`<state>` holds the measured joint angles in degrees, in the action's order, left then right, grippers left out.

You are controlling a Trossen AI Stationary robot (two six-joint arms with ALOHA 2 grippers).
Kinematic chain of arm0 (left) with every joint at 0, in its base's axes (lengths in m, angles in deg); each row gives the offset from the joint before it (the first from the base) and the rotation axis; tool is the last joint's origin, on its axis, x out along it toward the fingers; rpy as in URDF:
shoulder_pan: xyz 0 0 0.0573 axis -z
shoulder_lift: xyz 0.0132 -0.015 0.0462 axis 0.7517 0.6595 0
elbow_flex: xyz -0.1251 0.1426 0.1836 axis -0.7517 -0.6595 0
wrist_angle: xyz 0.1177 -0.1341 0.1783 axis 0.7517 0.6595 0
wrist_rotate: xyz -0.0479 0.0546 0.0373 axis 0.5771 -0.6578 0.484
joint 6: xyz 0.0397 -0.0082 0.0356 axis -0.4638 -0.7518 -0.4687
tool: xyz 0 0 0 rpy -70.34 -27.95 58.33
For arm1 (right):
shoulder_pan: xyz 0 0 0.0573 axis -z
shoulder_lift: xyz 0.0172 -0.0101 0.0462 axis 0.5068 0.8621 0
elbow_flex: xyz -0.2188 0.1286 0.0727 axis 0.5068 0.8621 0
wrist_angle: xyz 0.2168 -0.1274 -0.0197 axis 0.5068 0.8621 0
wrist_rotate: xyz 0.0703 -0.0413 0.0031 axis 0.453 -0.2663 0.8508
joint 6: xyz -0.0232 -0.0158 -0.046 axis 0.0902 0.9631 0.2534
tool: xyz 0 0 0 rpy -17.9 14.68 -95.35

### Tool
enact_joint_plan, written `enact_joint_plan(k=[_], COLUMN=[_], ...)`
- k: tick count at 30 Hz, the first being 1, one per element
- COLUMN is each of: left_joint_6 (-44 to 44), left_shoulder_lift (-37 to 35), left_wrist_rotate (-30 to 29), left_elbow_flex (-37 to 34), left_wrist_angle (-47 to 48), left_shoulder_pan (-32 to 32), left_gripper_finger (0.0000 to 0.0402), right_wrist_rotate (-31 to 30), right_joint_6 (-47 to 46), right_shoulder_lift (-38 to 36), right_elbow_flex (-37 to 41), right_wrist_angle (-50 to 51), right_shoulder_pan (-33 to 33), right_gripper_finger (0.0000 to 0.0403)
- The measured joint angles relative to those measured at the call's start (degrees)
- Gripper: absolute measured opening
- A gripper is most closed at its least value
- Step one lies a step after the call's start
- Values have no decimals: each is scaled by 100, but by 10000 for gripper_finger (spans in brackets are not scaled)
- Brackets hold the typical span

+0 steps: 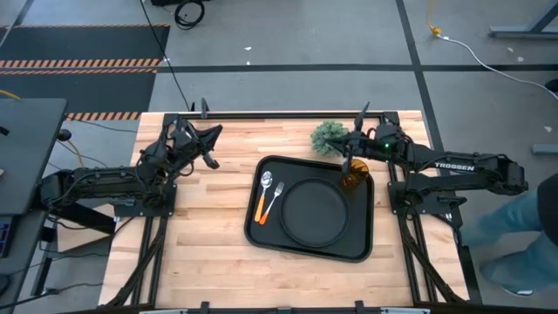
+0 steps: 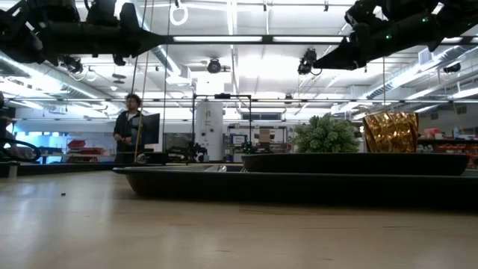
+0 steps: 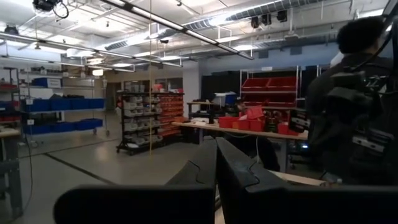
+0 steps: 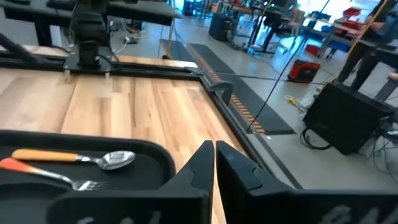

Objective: Pick and place plate/cup/fork/spoon on tray
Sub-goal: Return to Home Position

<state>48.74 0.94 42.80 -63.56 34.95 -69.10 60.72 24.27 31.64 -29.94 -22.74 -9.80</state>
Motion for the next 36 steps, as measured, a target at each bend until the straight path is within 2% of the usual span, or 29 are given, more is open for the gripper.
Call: enact_joint_plan(k=[10,19,36], left_joint_6=[-99,-151,-110], left_shoulder_lift=[0,0,0], left_wrist_rotate=[9,7,7], left_elbow_flex=[0,0,0], left_wrist_angle=[-97,-105,-101], left_shoulder_pan=[-2,-9,-9], left_gripper_finger=[7,7,7], right_wrist_rotate=[-282,-287,-289], right_joint_6=[80,143,79], right_shoulder_lift=[-83,-88,-88], right_elbow_flex=[-2,-2,-2], right_wrist_angle=[-532,-543,-567], right_shoulder_pan=[-5,-5,-5], right_gripper_finger=[6,24,22])
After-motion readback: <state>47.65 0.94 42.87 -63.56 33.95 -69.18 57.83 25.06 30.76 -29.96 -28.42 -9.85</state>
